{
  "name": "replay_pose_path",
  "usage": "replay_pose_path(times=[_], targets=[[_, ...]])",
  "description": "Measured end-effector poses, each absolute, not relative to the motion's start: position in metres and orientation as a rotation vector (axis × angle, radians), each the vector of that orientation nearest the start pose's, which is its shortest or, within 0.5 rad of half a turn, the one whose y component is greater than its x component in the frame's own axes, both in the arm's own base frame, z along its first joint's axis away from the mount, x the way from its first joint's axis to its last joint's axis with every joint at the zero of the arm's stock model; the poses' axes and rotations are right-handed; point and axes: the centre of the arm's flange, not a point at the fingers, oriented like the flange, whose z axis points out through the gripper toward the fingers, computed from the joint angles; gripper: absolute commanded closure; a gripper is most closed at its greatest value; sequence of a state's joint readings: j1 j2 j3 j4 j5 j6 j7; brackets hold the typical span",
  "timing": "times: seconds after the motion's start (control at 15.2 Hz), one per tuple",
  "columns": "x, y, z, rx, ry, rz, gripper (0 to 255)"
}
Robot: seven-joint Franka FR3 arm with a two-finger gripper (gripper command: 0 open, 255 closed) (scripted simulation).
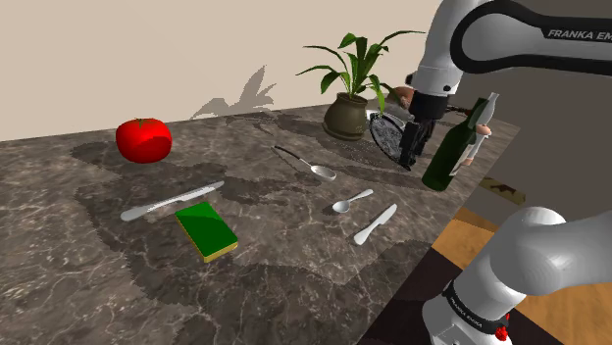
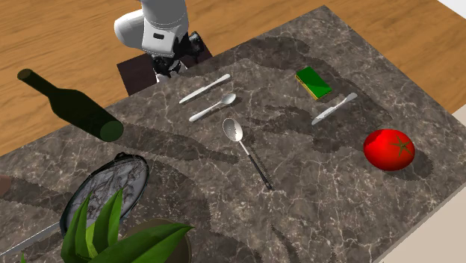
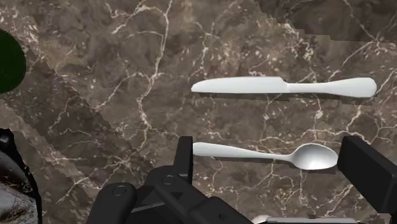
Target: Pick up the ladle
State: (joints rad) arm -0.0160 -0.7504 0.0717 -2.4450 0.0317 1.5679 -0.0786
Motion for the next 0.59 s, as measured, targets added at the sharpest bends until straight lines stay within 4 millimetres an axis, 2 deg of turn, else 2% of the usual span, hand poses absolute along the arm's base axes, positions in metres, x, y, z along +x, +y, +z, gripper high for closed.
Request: replay_pose_path(times=[0.07,0.2,0.46,0.59], targets=[[0.309,0.025,0.537,-3.145,-0.173,0.202,0],[0.322,0.027,0.532,-3.139,-0.169,0.195,0],[0.366,0.032,0.511,-3.122,-0.155,0.172,0],[0.387,0.042,0.502,-3.112,-0.148,0.158,0]])
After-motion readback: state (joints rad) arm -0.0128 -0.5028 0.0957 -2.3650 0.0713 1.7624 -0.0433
